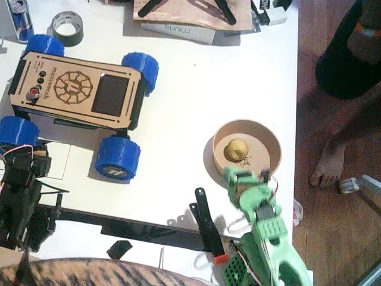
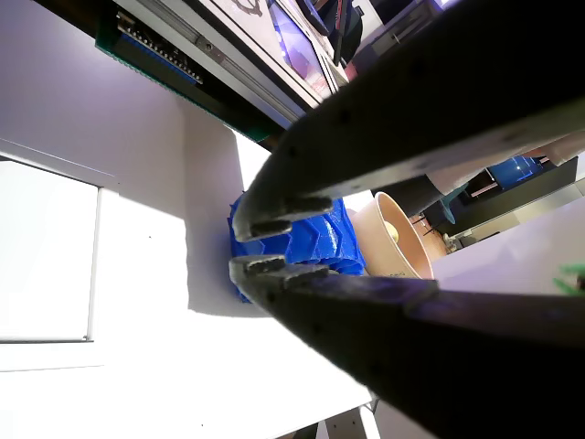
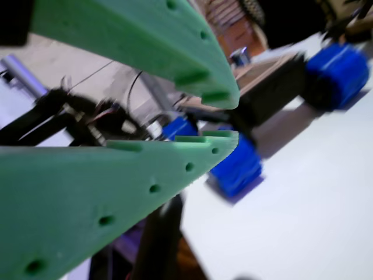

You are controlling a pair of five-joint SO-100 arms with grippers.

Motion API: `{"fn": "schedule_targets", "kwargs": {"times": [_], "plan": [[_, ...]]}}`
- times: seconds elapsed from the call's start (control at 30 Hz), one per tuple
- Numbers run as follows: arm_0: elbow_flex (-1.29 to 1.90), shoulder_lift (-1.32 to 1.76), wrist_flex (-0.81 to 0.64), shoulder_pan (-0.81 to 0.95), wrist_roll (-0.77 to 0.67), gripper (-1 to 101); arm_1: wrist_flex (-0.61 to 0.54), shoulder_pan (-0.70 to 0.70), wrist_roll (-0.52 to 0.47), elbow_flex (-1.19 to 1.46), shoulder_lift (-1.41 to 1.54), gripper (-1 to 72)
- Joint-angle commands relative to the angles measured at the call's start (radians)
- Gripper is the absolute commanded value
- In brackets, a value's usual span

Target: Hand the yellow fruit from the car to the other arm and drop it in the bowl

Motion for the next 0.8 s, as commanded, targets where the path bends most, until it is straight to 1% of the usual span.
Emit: {"fn": "schedule_targets", "kwargs": {"times": [0.0,0.1,0.3,0.77], "plan": [[-0.006,0.002,-0.015,-0.006,0.0,0,0.057,-0.034,-0.025,0.02,0.109,-0.2],[-0.006,0.002,-0.015,-0.006,0.0,0,0.086,-0.072,-0.043,0.032,0.123,-0.2],[-0.006,0.002,-0.015,-0.006,-0.002,0,0.11,-0.089,-0.057,0.034,0.132,-0.2],[-0.006,0.0,-0.018,-0.006,-0.002,0,0.107,-0.107,-0.066,0.043,0.143,-0.2]]}}
